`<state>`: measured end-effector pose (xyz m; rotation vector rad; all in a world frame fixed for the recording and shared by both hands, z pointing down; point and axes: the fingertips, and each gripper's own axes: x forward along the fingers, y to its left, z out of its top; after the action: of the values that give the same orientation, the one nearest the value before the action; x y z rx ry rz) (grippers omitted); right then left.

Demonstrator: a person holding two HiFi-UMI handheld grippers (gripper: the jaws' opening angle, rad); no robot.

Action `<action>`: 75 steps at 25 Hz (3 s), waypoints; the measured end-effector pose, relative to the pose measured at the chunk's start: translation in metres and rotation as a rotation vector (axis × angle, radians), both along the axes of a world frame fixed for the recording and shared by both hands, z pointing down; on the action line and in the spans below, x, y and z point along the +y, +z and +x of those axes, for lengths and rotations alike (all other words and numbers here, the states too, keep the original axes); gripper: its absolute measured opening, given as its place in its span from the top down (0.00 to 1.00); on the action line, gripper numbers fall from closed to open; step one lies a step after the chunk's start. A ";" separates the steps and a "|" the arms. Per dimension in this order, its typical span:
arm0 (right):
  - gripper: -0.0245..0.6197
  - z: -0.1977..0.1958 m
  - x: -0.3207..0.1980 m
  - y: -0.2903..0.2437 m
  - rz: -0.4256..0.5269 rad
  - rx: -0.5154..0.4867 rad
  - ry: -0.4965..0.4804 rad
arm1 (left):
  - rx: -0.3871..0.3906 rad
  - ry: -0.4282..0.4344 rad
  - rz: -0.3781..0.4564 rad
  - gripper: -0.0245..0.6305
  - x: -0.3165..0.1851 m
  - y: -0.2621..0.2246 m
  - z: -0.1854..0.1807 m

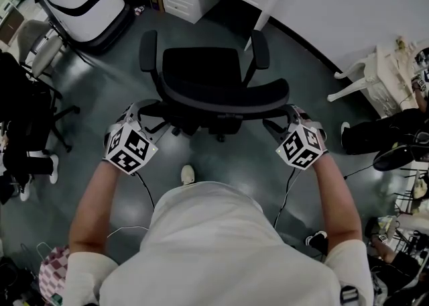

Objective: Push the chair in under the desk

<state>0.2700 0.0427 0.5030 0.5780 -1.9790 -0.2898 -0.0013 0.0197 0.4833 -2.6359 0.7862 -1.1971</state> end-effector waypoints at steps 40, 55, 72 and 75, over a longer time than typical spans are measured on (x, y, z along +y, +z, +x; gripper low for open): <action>0.75 -0.029 -0.033 -0.004 -0.048 -0.016 0.118 | -0.058 0.207 -0.024 0.69 -0.046 0.004 -0.025; 0.75 -0.052 -0.076 -0.004 -0.047 -0.075 0.121 | -0.051 0.218 -0.034 0.67 -0.103 0.007 -0.045; 0.77 -0.074 -0.163 -0.007 -0.075 -0.083 0.103 | -0.066 0.233 -0.079 0.66 -0.206 0.009 -0.065; 0.77 -0.078 -0.176 -0.008 -0.081 -0.089 0.102 | -0.071 0.238 -0.090 0.66 -0.225 0.009 -0.068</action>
<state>0.1916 -0.1336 0.4949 0.6469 -2.0296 -0.1225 -0.0690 -0.2054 0.4918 -2.6468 0.4018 -1.2776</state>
